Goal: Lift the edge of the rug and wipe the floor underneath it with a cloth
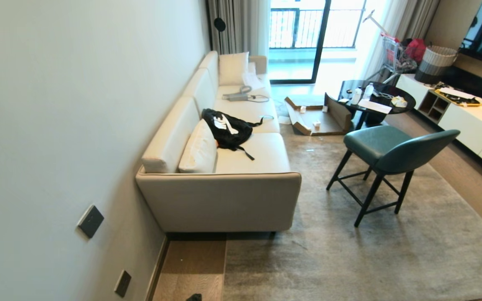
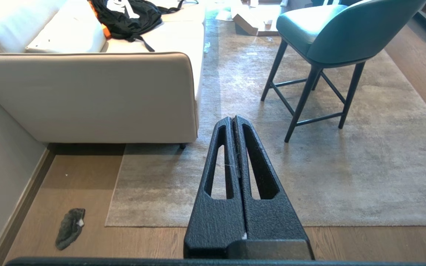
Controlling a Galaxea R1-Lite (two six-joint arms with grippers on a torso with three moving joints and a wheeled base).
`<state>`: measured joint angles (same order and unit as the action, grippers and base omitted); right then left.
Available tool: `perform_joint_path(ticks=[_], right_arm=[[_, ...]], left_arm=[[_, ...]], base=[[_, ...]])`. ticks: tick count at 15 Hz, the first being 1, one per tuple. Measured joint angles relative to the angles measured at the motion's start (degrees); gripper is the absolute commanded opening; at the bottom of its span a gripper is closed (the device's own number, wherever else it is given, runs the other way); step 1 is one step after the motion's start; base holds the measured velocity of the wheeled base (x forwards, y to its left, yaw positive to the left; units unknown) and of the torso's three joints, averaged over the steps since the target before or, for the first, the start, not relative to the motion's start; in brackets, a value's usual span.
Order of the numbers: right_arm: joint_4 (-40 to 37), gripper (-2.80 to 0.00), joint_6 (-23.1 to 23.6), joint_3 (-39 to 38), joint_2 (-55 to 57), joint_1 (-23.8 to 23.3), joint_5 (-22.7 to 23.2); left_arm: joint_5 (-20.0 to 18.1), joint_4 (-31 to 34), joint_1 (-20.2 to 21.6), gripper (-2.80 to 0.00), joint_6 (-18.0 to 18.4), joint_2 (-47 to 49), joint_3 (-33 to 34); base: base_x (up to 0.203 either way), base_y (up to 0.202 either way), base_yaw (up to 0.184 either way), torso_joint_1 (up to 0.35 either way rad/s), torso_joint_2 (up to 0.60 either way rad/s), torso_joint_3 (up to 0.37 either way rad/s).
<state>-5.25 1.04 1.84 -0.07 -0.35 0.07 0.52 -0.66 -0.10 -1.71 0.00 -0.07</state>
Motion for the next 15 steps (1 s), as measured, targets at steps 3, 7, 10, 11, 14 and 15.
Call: perform_joint_path(ticks=[3,7,10,11,14,15], right_arm=[[0.0,-2.80,0.0,0.0,0.0,0.0,0.0],[0.0,-2.80,0.0,0.0,0.0,0.0,0.0],[0.0,-2.80,0.0,0.0,0.0,0.0,0.0],[0.0,-2.80,-0.1,0.0,0.0,0.0,0.0],[0.0,-2.80,-0.1,0.0,0.0,0.0,0.0],[0.0,-2.80,-0.1,0.0,0.0,0.0,0.0]], left_arm=[[0.0,0.0,0.0,-2.80,0.0,0.0,0.0],[0.0,0.0,0.0,-2.80,0.0,0.0,0.0],[0.0,0.0,0.0,-2.80,0.0,0.0,0.0],[0.0,0.0,0.0,-2.80,0.0,0.0,0.0],[0.0,0.0,0.0,-2.80,0.0,0.0,0.0],[0.0,0.0,0.0,-2.80,0.0,0.0,0.0]], base=[[0.000,0.000,0.000,0.000,0.00,0.000],[0.000,0.000,0.000,0.000,0.00,0.000],[0.000,0.000,0.000,0.000,0.00,0.000],[0.000,0.000,0.000,0.000,0.00,0.000],[0.000,0.000,0.000,0.000,0.00,0.000],[0.000,0.000,0.000,0.000,0.00,0.000]])
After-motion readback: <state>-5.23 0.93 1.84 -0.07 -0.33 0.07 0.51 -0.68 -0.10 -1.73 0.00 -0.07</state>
